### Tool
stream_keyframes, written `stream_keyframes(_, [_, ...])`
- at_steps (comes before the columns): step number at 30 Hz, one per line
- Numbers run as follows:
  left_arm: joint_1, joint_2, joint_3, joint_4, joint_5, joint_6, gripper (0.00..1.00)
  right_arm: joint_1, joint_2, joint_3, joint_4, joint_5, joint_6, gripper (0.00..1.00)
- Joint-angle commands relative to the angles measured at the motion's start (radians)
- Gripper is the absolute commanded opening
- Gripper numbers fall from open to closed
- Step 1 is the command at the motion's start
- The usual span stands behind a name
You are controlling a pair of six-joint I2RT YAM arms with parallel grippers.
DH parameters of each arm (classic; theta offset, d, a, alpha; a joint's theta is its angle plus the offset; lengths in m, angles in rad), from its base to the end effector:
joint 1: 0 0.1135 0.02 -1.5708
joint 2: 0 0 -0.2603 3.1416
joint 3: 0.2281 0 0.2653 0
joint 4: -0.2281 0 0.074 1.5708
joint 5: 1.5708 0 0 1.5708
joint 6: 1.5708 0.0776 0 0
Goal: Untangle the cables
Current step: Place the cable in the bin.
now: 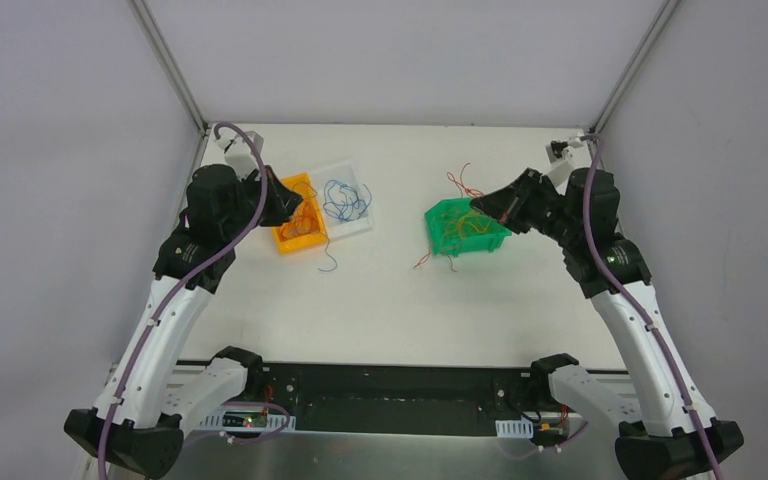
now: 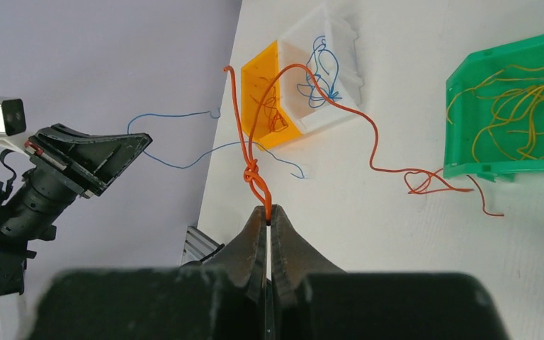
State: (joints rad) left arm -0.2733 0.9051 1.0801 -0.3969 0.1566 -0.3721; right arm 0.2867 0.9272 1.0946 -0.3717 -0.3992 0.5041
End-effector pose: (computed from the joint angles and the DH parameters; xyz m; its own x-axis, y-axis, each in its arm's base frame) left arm 0.2377 -0.0792 0.3891 -0.3476 -0.2755 -0.8962 0.3078 0.8694 -0.3866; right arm 0.2323 0.0999 0.3944 -0.4726 0.3247 -0.8193 -0.4538 0.7073 0.5420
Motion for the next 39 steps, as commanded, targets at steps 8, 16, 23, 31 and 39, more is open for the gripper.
stream_keyframes(8, [0.005,0.198,0.235,0.079,0.123,-0.025,0.0,0.007,0.015,-0.092,0.084,-0.11,-0.002,0.0])
stream_keyframes(16, [0.009,0.339,0.414,0.087,0.092,0.01,0.0,0.026,-0.005,-0.214,0.137,-0.119,0.004,0.0])
stream_keyframes(23, [0.041,0.48,0.581,0.087,0.1,0.01,0.0,0.052,0.002,-0.269,0.145,-0.109,-0.017,0.0])
stream_keyframes(31, [0.078,0.61,0.67,0.126,0.12,-0.025,0.0,0.062,0.044,-0.258,0.152,-0.113,-0.03,0.0])
stream_keyframes(39, [0.126,0.744,0.776,0.137,0.195,-0.079,0.0,0.066,0.054,-0.249,0.148,-0.108,-0.033,0.0])
